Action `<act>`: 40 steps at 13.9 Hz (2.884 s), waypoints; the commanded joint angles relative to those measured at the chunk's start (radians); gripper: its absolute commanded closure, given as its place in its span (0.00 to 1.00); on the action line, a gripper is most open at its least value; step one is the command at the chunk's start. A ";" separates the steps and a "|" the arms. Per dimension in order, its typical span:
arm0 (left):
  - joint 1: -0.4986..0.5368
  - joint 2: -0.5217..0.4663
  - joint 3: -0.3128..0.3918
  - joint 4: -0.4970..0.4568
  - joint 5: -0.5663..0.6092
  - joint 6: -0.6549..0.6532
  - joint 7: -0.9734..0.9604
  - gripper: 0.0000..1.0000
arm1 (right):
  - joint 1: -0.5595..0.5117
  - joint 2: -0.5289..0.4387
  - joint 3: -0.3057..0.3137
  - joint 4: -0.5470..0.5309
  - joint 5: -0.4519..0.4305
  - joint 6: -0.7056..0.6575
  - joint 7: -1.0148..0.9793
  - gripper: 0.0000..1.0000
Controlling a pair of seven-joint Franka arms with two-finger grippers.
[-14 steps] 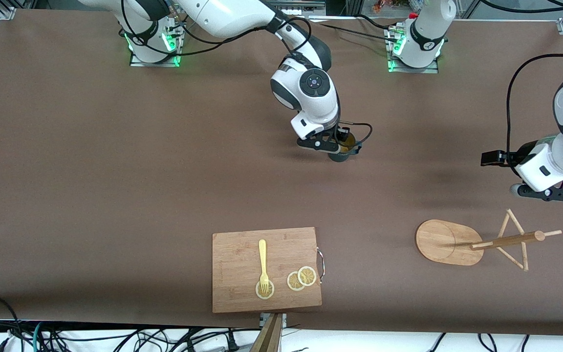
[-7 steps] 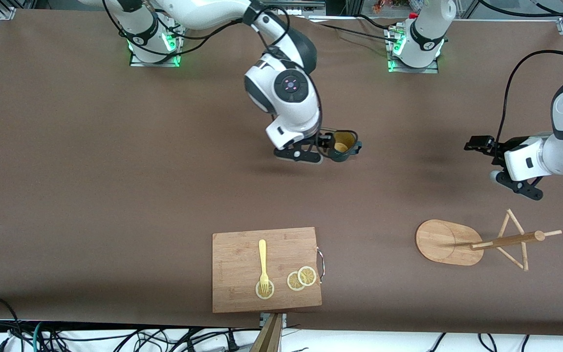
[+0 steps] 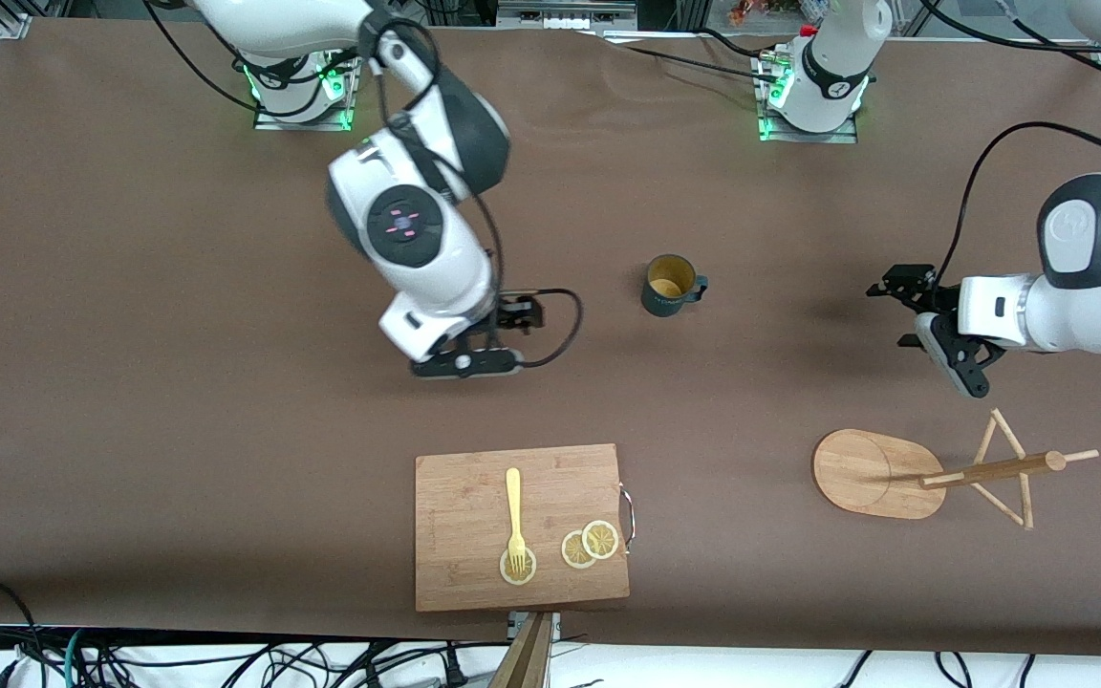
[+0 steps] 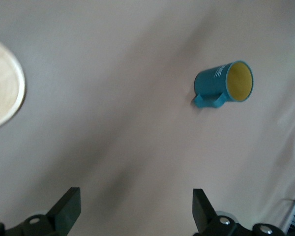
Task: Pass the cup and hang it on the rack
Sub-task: 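Open and withdraw the right gripper while the left gripper nears the mug, then lower the left gripper onto the mug handle and close it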
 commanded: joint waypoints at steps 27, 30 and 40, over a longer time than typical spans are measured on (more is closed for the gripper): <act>-0.002 0.274 -0.129 -0.531 -1.357 0.212 1.792 0.00 | -0.547 -0.558 -0.086 -0.289 -0.167 -0.231 -0.568 0.00; 0.015 0.289 -0.128 -0.534 -1.341 0.132 1.797 0.00 | -0.554 -0.575 -0.085 -0.329 -0.171 -0.231 -0.594 0.00; 0.040 0.312 -0.163 -0.583 -1.319 0.106 1.872 0.00 | -0.558 -0.561 -0.088 -0.316 -0.154 -0.265 -0.649 0.00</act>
